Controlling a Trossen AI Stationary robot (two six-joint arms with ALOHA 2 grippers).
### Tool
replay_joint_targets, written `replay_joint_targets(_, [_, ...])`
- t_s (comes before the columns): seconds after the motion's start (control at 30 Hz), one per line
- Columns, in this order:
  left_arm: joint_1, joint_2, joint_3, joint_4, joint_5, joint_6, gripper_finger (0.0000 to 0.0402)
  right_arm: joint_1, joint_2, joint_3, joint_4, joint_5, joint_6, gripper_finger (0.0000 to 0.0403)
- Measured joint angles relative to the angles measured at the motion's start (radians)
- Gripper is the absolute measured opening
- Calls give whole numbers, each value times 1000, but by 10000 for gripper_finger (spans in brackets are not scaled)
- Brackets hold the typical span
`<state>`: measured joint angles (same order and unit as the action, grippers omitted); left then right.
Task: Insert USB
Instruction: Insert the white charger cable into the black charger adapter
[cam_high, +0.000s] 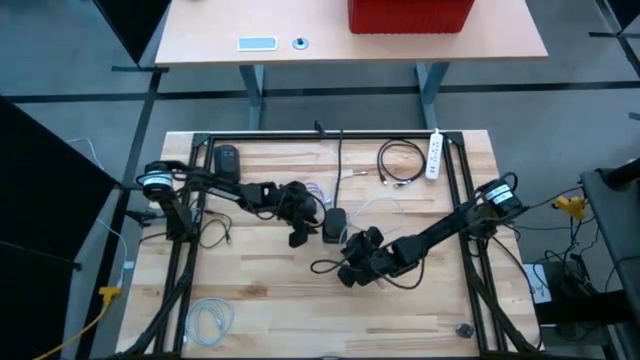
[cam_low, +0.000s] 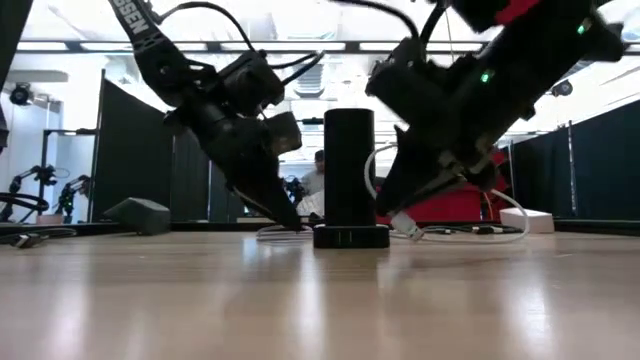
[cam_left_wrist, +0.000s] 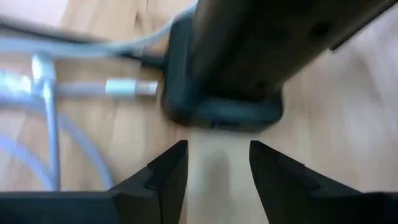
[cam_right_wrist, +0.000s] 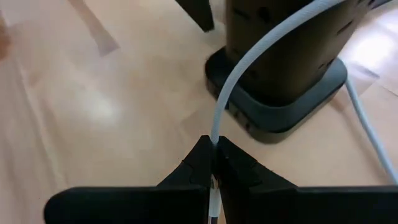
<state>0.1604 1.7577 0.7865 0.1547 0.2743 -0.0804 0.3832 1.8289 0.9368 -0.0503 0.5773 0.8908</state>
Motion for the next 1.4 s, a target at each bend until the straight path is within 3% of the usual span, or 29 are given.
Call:
replay_joint_targets(0.23, [40, -8, 10, 17, -55, 69, 162, -34, 23, -3, 18, 0, -69, 0])
replay_joint_targets(0.4, [52, 36, 62, 17, -36, 150, 154, -47, 17, -4, 8, 1, -94, 0])
replay_joint_targets(1.0, [48, -11, 133, -270, 47, 200, 153, -132, -254, -58, -236, 23, -260, 0])
replay_joint_targets(1.13, [48, -88, 133, -310, 46, 196, 146, -120, -412, -69, -339, -140, -251, 0])
replay_joint_targets(1.27, [47, -190, 133, -311, 46, 158, 138, -95, -559, -26, -596, -351, -190, 0])
replay_joint_targets(1.4, [38, -301, 133, -311, 46, 95, 133, -39, -628, 70, -845, -426, -127, 0])
